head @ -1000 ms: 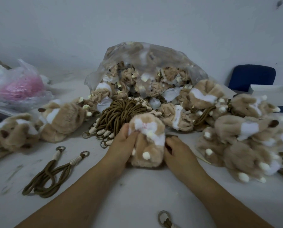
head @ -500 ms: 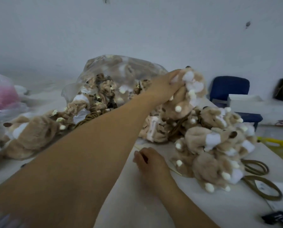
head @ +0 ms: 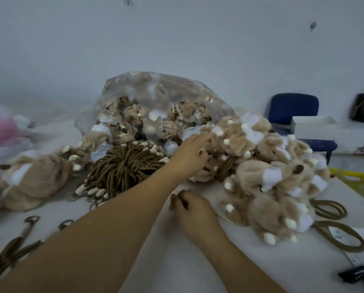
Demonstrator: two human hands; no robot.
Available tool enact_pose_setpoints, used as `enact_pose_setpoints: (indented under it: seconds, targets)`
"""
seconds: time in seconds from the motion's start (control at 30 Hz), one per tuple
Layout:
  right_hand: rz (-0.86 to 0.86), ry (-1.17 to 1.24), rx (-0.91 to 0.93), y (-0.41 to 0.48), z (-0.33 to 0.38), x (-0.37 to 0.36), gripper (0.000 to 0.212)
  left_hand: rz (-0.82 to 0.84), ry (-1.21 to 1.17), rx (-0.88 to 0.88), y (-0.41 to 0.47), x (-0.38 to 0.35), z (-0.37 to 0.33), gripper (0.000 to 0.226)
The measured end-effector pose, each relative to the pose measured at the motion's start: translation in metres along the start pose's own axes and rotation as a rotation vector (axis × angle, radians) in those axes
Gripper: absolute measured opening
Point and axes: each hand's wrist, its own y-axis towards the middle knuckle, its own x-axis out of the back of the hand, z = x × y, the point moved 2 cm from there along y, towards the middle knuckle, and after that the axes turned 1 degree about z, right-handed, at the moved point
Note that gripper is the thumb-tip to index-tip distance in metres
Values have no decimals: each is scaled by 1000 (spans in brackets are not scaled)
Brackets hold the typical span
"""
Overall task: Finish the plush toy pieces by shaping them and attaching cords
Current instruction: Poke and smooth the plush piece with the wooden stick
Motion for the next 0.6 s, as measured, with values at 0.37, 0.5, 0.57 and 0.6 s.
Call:
enact_pose_setpoints:
  seconds: [0.37,0.5,0.57,0.6]
  targets:
    - [-110,87,39,0,-2,-1,35,-309,-146,238,-48,37,12,24]
    - [-150,213,50,-5,4,2,25,-384,-775,413,-106,50,9,27]
    - [-139,243,105,-9,9,2,28,-318,-1027,411,-138,40,11,23]
    - [-107,268,120,-12,13,1,36,-293,-1128,413,-151,35,13,25]
